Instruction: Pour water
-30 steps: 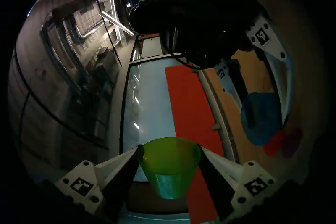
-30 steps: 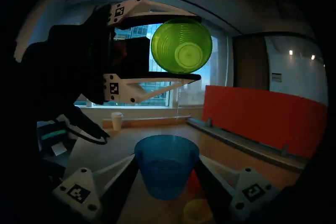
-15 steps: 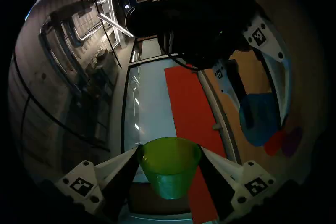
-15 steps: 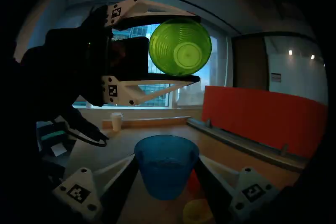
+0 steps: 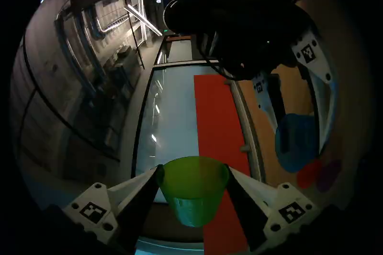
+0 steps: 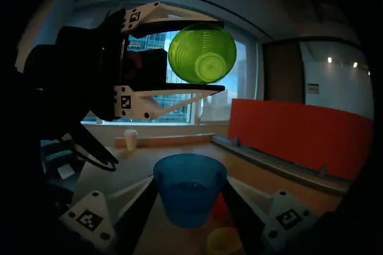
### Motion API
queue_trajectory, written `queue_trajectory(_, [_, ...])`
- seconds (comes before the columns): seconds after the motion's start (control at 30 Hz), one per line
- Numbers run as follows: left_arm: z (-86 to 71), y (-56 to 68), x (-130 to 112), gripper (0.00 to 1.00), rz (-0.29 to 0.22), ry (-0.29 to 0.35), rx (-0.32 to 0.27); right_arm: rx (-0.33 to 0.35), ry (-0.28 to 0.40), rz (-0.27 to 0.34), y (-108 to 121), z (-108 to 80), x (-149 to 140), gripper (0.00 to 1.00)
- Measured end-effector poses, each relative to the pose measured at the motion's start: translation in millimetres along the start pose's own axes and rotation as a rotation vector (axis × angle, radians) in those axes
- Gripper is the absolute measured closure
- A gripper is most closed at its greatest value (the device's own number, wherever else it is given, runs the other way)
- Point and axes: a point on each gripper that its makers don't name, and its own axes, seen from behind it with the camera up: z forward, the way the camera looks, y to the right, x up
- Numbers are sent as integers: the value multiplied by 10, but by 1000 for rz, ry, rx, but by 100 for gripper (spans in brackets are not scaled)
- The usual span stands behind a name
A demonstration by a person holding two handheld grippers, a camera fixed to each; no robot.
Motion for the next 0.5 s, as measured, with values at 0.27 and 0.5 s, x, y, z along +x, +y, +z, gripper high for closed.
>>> queue_trajectory(0.27, [20,21,-101,10,-222,-23,-5,-5,2,0,15,-4,15,12])
queue_trajectory(0.5, [50,-17,-112,11,-421,-11,-4,-7,4,0,18,-1,22,12])
